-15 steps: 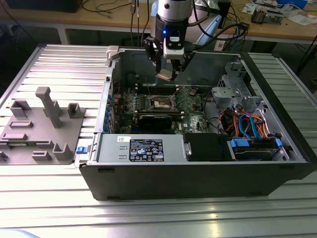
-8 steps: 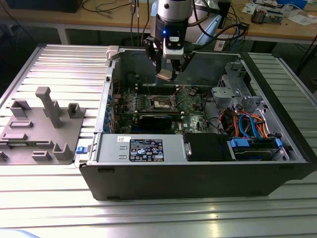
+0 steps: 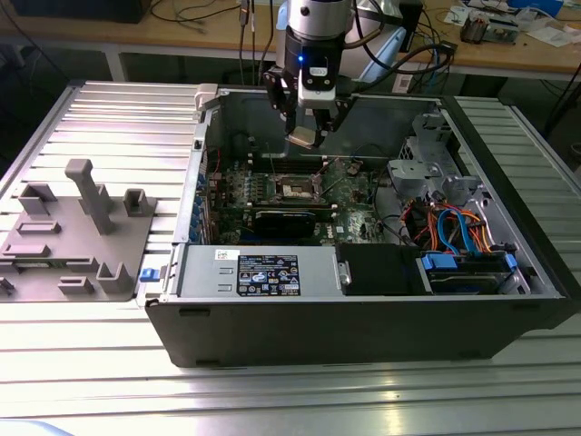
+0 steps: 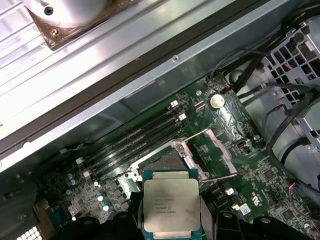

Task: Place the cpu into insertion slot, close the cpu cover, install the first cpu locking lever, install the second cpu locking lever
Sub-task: 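Place the cpu into insertion slot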

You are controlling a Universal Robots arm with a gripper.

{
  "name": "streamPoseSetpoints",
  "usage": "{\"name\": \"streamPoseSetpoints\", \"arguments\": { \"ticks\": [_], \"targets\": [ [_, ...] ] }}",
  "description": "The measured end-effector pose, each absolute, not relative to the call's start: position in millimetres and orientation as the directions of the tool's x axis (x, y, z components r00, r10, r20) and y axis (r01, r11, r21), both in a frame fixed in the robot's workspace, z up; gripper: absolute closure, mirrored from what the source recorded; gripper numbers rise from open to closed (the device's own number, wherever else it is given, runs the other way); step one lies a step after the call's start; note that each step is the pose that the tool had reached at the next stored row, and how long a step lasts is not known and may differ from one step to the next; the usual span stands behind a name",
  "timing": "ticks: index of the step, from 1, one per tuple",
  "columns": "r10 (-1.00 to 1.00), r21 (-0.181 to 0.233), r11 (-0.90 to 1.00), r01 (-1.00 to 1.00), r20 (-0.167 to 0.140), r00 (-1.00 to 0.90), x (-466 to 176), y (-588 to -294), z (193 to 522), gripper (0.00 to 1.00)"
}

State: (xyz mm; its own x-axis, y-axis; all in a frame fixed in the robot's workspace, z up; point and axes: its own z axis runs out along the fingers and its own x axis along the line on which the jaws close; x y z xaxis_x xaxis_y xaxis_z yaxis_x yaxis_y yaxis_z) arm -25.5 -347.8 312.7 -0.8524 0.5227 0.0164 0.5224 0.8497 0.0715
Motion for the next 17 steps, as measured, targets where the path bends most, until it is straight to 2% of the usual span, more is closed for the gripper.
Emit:
{"name": "streamPoseSetpoints", "arguments": {
  "ticks": [17],
  "targets": [
    [0.549,0.071,0.833,0.549,0.016,-0.836,-25.5,-347.8,312.5,0.46]
  ]
}}
